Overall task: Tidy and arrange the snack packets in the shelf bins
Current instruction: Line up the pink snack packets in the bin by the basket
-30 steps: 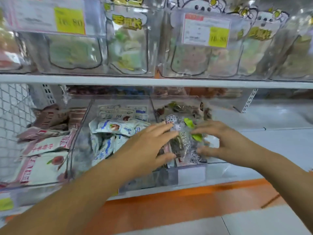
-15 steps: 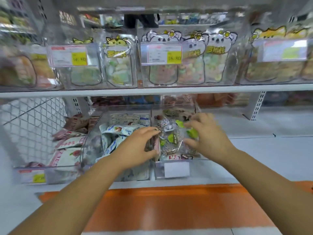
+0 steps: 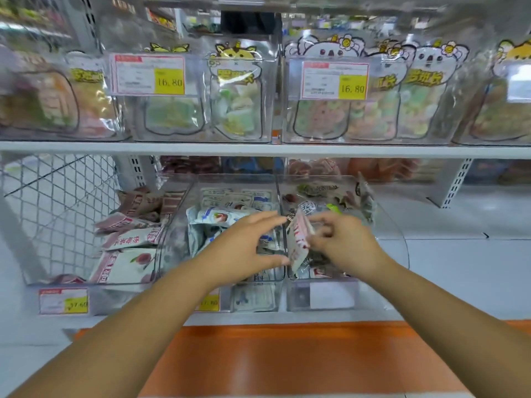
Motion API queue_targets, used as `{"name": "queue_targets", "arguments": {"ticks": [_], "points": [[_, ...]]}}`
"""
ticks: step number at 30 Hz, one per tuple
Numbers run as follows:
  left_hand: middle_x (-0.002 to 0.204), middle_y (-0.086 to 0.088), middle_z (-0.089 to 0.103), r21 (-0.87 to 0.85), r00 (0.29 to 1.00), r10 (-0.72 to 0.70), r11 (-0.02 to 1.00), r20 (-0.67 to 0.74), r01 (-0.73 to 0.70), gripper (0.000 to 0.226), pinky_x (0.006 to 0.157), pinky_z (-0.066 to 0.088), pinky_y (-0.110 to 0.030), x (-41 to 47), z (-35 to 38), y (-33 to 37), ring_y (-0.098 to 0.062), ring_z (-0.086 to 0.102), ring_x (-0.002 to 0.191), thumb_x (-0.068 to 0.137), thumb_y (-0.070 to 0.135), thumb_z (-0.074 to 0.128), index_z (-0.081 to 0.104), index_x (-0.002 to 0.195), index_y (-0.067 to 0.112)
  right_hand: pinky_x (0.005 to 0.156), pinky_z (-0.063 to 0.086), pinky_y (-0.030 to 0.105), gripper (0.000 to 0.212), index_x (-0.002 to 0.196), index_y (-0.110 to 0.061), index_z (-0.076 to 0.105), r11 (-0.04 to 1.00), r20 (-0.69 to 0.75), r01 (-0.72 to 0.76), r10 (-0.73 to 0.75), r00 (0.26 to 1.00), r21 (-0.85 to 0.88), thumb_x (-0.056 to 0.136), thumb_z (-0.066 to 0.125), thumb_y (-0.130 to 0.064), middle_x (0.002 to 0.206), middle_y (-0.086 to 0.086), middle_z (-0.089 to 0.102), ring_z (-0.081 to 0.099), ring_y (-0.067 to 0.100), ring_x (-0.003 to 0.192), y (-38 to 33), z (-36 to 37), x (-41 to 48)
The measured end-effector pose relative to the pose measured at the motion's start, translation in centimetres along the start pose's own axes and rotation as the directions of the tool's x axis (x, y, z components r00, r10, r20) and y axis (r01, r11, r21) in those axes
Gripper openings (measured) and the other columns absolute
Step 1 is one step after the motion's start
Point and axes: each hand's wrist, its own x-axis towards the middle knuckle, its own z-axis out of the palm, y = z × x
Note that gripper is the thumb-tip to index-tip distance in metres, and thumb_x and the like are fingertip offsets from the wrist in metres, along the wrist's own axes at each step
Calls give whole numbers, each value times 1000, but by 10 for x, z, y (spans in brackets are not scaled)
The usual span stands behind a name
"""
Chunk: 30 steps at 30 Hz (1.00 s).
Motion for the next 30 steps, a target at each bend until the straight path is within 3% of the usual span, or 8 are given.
{"name": "queue_targets", "arguments": {"ticks": [5, 11, 15, 18, 21, 25, 28, 30], "points": [[156, 18, 20, -117, 997, -24, 993, -72, 16, 81, 107, 22, -20, -2, -6, 2, -5, 25, 140, 83, 52, 66, 20, 149, 44, 56, 48, 28, 25, 91, -26, 65, 874, -139, 43, 28, 990, 483, 89, 63, -1, 73, -1, 74, 60, 14, 62, -2, -30, -10], [152, 15, 26, -297, 968, -62, 955, -244, -13, 89, 112, 31, -30, -3, -15, 18, -5, 32, 135, 78, 50, 72, 20, 149, 42, 60, 56, 23, 22, 96, -16, 65, 759, -198, 191, -84, 977, 623, 88, 61, 4, 83, 0, 76, 68, 13, 70, -27, -38, -19], [139, 15, 43, -316, 952, -83, 949, -295, -15, 75, 100, 40, -22, -18, -35, 10, -1, 45, 122, 74, 39, 79, 42, 139, 40, 60, 58, 22, 20, 100, -11, 65, 684, -119, 156, -101, 988, 712, 88, 60, 4, 85, 7, 76, 70, 19, 69, -45, -18, -21], [101, 16, 70, -417, 958, -156, 908, -239, 44, 39, 70, 53, -16, -38, -49, -2, 2, 66, 85, 79, 21, 78, 63, 114, 31, 69, 60, 27, 25, 111, -15, 64, 730, -42, 146, -159, 986, 668, 90, 62, -4, 92, 3, 76, 72, 20, 79, -55, -1, -18], [93, 10, 73, -507, 906, -279, 858, -319, 86, 33, 54, 49, -15, -57, -67, -25, -3, 69, 71, 83, 18, 75, 62, 111, 28, 81, 55, 28, 33, 121, -27, 61, 889, -60, 238, -233, 971, 392, 90, 65, -18, 102, -10, 73, 69, 8, 89, -55, 7, -12], [102, 4, 71, -636, 748, -500, 760, -438, 136, 40, 71, 58, -36, -84, -93, -71, -20, 70, 77, 84, 15, 73, 57, 117, 31, 79, 51, 15, 28, 107, -42, 63, 918, -145, 327, -300, 943, 224, 89, 65, -20, 96, -26, 69, 64, -2, 91, -48, 4, -12], [102, 9, 66, -560, 650, -578, 783, -494, 272, 45, 74, 56, -35, -101, -93, -100, -19, 69, 77, 85, 17, 71, 52, 123, 33, 79, 49, 17, 31, 101, -48, 61, 928, -123, 340, -323, 938, 155, 89, 65, -19, 93, -28, 68, 61, -8, 91, -40, 1, -12], [106, 4, 65, -423, 653, -587, 806, -479, 414, 53, 74, 53, -32, -105, -85, -114, -23, 66, 83, 85, 20, 72, 49, 133, 26, 82, 47, 20, 35, 98, -51, 58, 932, -62, 357, -353, 934, 67, 88, 66, -19, 98, -29, 64, 59, -8, 95, -32, -1, -12]]}}
